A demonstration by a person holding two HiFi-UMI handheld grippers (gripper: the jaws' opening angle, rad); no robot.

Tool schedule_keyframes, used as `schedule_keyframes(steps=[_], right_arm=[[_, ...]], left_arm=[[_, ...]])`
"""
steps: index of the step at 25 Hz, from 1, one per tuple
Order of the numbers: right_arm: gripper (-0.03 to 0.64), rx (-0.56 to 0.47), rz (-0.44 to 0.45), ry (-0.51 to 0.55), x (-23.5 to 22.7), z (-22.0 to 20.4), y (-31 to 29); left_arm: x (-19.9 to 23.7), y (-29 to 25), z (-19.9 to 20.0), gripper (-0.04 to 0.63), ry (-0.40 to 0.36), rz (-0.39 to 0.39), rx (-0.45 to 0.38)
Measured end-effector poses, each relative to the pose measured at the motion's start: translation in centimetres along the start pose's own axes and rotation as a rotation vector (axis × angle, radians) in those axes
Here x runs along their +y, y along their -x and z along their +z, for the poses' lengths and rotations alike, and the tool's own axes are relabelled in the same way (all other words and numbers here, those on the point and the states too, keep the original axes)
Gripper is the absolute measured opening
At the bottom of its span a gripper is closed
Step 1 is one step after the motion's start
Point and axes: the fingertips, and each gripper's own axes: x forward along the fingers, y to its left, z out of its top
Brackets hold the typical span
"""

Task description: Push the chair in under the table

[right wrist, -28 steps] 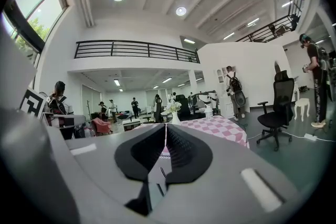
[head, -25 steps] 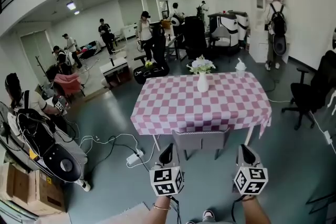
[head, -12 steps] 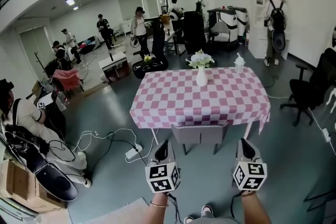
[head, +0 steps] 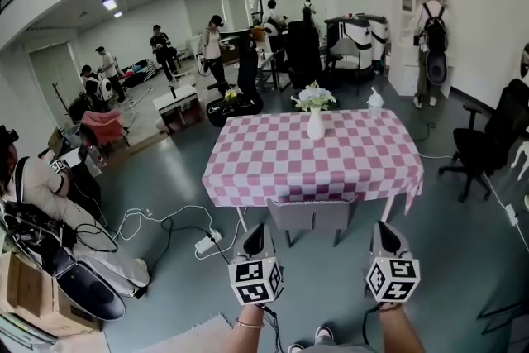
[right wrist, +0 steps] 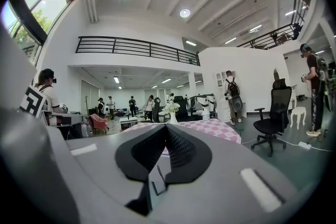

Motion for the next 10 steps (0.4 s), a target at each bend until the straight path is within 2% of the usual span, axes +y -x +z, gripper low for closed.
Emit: schedule_keyframes(steps=[10], right_arm=[[0.009, 0.004, -0.02, 0.004, -0.84, -0.32, 0.28]], left_arm=[[-0.12, -0.49, -1.02, 0.0, 0.014, -0.009, 0.011]])
